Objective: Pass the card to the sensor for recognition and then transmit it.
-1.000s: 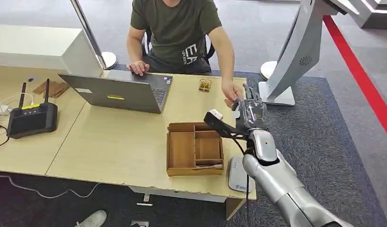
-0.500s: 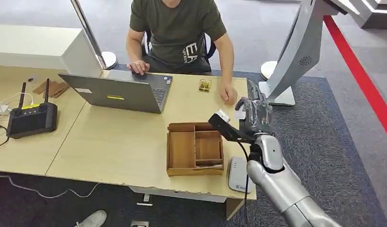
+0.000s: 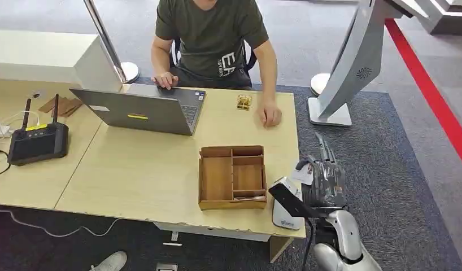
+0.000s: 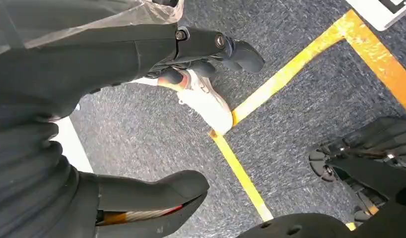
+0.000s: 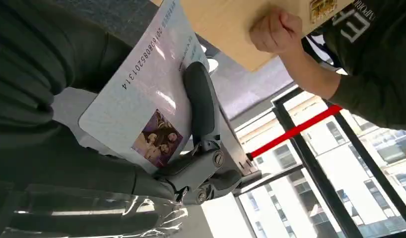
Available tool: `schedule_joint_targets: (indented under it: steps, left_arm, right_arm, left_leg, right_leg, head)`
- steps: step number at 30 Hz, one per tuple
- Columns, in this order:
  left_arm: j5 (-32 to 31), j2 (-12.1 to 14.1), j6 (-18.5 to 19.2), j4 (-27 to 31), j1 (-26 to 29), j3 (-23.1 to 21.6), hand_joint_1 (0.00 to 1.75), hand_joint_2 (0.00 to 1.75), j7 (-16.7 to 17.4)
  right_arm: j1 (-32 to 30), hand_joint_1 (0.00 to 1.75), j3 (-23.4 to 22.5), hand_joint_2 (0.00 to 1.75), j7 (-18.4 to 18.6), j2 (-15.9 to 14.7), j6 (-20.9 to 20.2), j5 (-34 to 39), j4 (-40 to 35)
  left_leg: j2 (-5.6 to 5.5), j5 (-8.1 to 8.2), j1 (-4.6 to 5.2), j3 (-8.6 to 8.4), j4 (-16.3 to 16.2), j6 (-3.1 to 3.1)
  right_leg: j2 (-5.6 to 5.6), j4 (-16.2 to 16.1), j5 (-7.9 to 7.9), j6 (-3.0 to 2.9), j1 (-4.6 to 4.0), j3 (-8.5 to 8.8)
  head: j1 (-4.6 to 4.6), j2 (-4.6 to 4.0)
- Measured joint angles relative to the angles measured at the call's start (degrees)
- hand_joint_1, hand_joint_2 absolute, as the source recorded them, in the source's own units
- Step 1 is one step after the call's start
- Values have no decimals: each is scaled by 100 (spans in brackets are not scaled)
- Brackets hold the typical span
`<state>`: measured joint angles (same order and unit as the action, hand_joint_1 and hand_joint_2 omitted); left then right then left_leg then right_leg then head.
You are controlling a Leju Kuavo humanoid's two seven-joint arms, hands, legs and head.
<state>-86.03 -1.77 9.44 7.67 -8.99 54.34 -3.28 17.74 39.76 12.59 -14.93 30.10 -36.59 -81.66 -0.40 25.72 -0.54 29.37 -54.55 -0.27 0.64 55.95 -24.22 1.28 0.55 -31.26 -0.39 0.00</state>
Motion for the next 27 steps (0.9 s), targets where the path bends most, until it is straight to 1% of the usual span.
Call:
schedule_joint_targets:
  steps: [6, 14, 22, 27]
  left_arm:
    - [-2, 9, 2, -2, 6, 53, 0, 175, -72]
    - [-11, 15, 11, -2, 4, 94, 0, 175, -90]
    - [-70, 15, 57, 0, -2, 186, 0, 175, -90]
    - [-88, 15, 57, -2, -4, 221, 0, 175, -90]
  right_arm:
    - [-210, 175, 33, 175, -57, -164, 113, 310, -113]
    - [-245, 175, 138, 175, -63, -212, 90, 454, -61]
    - [-206, 175, 341, 175, -267, -124, 42, 984, 560]
    - [-147, 175, 444, 175, -321, -46, -18, 1198, 986]
  left_leg:
    - [0, -1, 0, 0, 0, 0]
    - [1, -1, 0, 2, 0, 0]
    - [0, -1, 0, 3, 1, 0]
    - [0, -1, 0, 3, 1, 0]
  right_leg:
    - [0, 1, 0, 0, 0, 3]
    - [-1, 1, 0, 0, 0, 2]
    - [-2, 1, 0, 0, 0, 2]
    - [-2, 1, 0, 0, 0, 2]
  head:
    - [2, 0]
    - [0, 0]
    - [0, 0]
    - [0, 0]
